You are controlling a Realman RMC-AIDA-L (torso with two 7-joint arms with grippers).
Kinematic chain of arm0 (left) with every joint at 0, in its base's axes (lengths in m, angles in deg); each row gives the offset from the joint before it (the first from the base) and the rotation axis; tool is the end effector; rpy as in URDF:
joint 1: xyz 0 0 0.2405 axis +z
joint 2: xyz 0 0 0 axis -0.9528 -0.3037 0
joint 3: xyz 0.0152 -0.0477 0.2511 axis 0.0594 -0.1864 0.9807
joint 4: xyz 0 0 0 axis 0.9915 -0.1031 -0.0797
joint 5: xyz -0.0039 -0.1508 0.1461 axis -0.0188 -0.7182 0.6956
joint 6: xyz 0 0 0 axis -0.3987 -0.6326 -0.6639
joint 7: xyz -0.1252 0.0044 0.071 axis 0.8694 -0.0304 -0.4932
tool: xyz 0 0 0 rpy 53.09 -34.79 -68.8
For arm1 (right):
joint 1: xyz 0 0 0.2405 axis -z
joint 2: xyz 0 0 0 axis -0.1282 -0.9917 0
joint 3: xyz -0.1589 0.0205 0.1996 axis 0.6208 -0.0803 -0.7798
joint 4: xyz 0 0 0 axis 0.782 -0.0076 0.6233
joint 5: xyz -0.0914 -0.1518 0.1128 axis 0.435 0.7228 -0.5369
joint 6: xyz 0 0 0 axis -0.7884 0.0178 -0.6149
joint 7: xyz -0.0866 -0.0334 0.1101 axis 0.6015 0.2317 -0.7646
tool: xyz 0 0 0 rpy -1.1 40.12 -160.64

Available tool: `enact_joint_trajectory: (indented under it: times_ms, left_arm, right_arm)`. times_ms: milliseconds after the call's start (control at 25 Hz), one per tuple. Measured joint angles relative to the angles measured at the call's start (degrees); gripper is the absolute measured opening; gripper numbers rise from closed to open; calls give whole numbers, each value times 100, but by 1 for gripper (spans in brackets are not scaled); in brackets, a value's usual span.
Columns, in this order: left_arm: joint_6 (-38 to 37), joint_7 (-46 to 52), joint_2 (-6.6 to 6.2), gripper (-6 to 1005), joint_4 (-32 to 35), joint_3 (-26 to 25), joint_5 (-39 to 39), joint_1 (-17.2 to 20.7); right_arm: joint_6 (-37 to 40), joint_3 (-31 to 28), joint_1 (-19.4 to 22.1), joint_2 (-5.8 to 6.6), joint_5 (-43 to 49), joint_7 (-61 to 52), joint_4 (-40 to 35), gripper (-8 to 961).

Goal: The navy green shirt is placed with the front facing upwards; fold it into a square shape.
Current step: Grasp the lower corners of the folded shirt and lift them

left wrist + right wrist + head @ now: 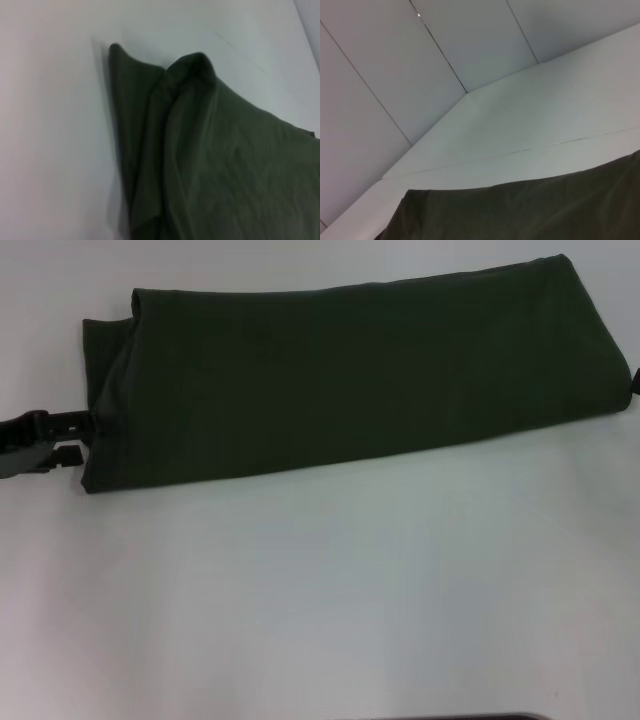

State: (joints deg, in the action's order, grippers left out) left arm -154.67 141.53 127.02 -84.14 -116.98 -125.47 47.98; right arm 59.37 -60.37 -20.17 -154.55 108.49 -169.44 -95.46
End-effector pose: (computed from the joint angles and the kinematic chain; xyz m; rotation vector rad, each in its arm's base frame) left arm -0.3278 0.3197 0.0492 -2.0498 -1.9164 -0.4519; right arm 0.3631 0.2556 0.0907 -2.1425 1.1744 0.8345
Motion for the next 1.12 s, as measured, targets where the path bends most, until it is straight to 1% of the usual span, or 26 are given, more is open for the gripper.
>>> enact_joint_trajectory:
  times_ms: [280, 520, 640, 680, 920, 1120]
  left_arm:
    - [316, 112, 35, 905, 149, 31, 221, -40]
    - [304, 124, 61, 904, 149, 30, 288, -45]
    - [271, 137, 85, 904, 152, 38, 288, -42]
    - [249, 149, 113, 904, 152, 38, 287, -48]
    - [203, 154, 208, 904, 154, 47, 289, -193]
    - [252, 154, 234, 903, 270, 54, 395, -348]
  right_arm:
    - [13, -48, -20, 8, -14, -36, 1, 917]
    - [20, -57, -2, 6, -23, -39, 1, 916]
    - [22, -58, 4, 0, -21, -39, 1, 916]
    - [22, -58, 5, -2, -21, -39, 1, 916]
    - [28, -58, 14, -4, -17, -33, 12, 917]
    - [29, -58, -2, -1, -17, -3, 80, 917]
